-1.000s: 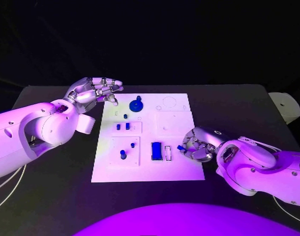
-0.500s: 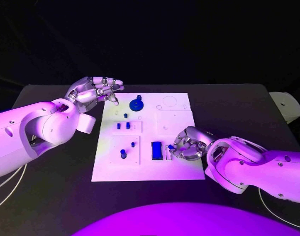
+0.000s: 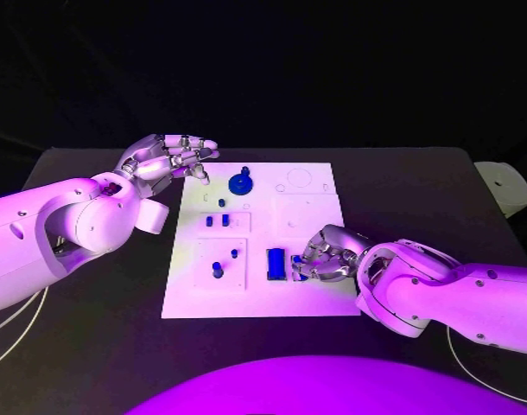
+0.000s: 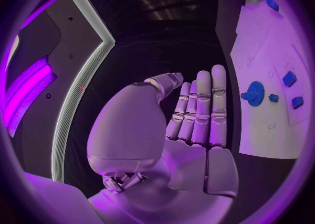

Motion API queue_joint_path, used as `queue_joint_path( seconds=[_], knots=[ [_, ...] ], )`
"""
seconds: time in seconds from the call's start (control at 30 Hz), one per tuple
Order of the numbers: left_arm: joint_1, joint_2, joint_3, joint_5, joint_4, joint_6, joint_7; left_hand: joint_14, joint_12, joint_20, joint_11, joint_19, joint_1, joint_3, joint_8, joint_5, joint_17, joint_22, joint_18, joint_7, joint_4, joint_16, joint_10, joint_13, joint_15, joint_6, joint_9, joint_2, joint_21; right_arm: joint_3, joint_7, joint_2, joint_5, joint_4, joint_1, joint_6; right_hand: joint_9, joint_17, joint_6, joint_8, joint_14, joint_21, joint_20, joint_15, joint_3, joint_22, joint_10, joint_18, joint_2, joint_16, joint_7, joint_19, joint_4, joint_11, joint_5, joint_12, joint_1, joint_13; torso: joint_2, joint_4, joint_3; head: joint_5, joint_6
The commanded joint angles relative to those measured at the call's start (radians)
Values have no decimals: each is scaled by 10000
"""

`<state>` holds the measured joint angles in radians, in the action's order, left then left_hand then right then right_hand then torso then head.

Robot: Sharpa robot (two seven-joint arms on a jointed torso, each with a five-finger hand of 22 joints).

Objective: Assemble the parts on the task board

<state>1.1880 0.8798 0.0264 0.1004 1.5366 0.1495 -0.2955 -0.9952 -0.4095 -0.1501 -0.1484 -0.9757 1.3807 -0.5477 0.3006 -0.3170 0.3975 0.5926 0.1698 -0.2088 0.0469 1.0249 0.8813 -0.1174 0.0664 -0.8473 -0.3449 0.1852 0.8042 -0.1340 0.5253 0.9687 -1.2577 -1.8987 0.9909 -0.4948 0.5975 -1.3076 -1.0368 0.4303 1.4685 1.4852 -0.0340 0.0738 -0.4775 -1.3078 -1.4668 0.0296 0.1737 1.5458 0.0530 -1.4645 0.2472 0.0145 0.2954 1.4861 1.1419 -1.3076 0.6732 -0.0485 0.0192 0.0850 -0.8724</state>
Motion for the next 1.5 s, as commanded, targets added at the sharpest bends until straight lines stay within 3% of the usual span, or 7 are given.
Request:
queue_joint_path(
  seconds=[0.03, 0.53, 0.63, 0.93, 1.2, 1.37, 1.5],
  knots=[
    [5, -9, -7, 37, 35, -173, -37, 67, -47, 28, 14, 71, -37, -11, 23, -9, -9, 9, 147, 11, -73, -1, -52, 9, -16, -57, 14, -31, 54, -6, 94, -40, -133, 16, -17, 310, 5, -2051, -87, 53, 910, 81, 66, 85, 76, -2434, -662, -148, 25, 52, -29, -856, 68, 74, -76, 49, -147, -2108, 3, 6, -8, -7, -3],
    [5, 1, -7, 70, 37, -197, -2, 67, -47, 28, 14, 71, -37, -11, 23, -9, -9, 9, 147, 11, -73, -1, -52, 9, -16, -57, 14, -31, 54, -6, 92, -114, -381, 51, -17, 298, 85, -2055, -107, 179, 910, 68, 100, 113, 404, -2431, -668, -145, 138, 52, -52, -852, 355, 98, -440, 50, -596, -2115, -3, 4, -4, -12, -3],
    [5, 3, -7, 72, 35, -198, 2, 67, -47, 28, 14, 71, -37, -11, 23, -9, -9, 9, 147, 11, -73, -1, -52, 9, -16, -57, 14, -31, 54, -6, 87, -115, -392, 54, -17, 296, 110, -2055, -98, 215, 910, 51, 105, 115, 672, -2426, -671, -143, 221, 52, -51, -847, 402, 98, 11, 51, -824, -2120, -5, 5, -1, -6, -3],
    [5, 14, -7, 92, 32, -193, 14, 72, -58, 28, 13, 76, -50, -17, 34, -9, -21, 16, 146, 10, -83, 6, -58, 19, -15, -56, 17, -31, 60, -6, 62, -81, -437, 57, -17, 263, 129, -2054, -82, 258, 909, 34, 112, 122, 1390, -2422, -672, -139, 172, 50, -69, -842, 448, 109, 71, 45, -1523, -2124, -6, 10, -3, 12, -3],
    [5, 17, -7, 100, 22, -192, 20, 72, -58, 28, 13, 76, -50, -17, 34, -9, -21, 16, 146, 10, -83, 6, -58, 19, -15, -56, 17, -31, 60, -6, 10, 42, -519, 10, -17, 171, 132, -2055, -78, 264, 909, 53, 114, 126, 1432, -2427, -675, -143, 140, 50, -78, -847, 420, 116, 66, 50, -1503, -2128, -9, 16, -10, 9, -3],
    [5, 3, -7, 100, -14, -162, -25, 72, -58, 28, 13, 76, -50, -17, 34, -9, -21, 16, 146, 10, -83, 6, -58, 19, -15, -56, 17, -31, 60, -5, -395, 283, -444, -57, -10, -225, 125, -2032, 17, 237, 905, -7, 119, 127, 1486, -2411, -651, -131, 95, 41, -62, -830, 345, 109, 161, 0, -1139, -2100, -30, 34, -15, 12, 20],
    [5, -32, -6, 61, -94, -40, -226, 73, -73, 22, 11, 83, -93, -11, 40, -4, -31, 18, 143, 9, -69, 15, -57, 26, -8, -47, 22, -30, 59, 5, -1811, 519, 389, -10, 114, -1039, -32, -1782, 591, -148, 850, -605, 20, -24, 1593, -2260, -485, -25, 127, -56, 184, -656, 294, -90, 241, -304, -532, -1923, -62, 39, -8, 45, 132]
  ],
)
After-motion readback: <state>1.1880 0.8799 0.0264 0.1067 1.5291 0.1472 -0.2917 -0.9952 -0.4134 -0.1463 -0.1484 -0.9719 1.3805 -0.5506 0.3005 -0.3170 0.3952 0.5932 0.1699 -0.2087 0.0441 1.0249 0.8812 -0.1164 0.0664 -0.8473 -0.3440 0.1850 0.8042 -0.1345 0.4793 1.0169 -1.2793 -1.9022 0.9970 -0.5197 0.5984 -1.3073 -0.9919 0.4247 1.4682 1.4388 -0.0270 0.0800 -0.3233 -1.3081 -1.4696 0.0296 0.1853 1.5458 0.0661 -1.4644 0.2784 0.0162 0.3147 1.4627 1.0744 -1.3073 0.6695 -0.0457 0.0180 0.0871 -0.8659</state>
